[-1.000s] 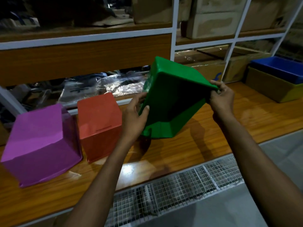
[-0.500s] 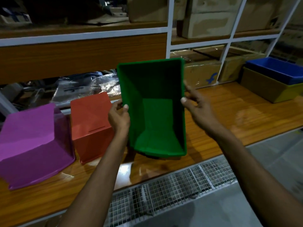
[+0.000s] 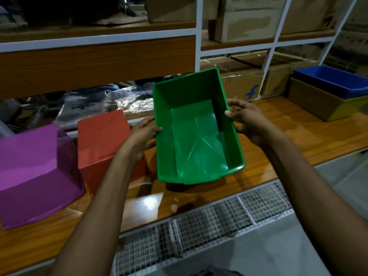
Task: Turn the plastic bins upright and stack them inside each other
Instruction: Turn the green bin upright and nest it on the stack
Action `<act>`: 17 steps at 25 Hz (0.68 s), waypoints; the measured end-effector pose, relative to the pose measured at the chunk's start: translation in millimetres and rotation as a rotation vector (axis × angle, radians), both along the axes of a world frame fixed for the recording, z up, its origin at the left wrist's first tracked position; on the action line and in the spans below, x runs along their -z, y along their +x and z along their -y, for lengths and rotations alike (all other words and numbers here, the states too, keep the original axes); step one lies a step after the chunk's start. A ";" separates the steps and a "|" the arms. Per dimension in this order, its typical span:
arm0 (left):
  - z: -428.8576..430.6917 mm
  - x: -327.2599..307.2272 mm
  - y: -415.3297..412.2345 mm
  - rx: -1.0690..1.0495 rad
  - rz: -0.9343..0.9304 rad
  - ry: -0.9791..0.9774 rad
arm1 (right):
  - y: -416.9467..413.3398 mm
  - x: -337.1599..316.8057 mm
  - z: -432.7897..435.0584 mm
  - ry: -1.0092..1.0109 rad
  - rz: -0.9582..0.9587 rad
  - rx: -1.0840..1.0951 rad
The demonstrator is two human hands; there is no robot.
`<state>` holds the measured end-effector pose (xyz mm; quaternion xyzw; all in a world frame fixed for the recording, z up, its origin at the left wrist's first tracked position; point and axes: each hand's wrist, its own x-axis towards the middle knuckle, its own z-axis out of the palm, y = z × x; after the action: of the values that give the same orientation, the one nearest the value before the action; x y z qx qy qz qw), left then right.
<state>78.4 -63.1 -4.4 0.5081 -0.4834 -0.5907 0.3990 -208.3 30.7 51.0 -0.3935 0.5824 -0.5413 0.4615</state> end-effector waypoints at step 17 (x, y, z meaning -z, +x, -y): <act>-33.4 -3.0 -13.8 0.254 -0.042 -0.093 | -40.2 36.1 -60.2 0.102 -0.017 -0.035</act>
<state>64.6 -29.7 -1.4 0.4110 -0.5625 -0.6239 0.3541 -248.5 90.9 14.9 -0.3843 0.6062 -0.4993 0.4853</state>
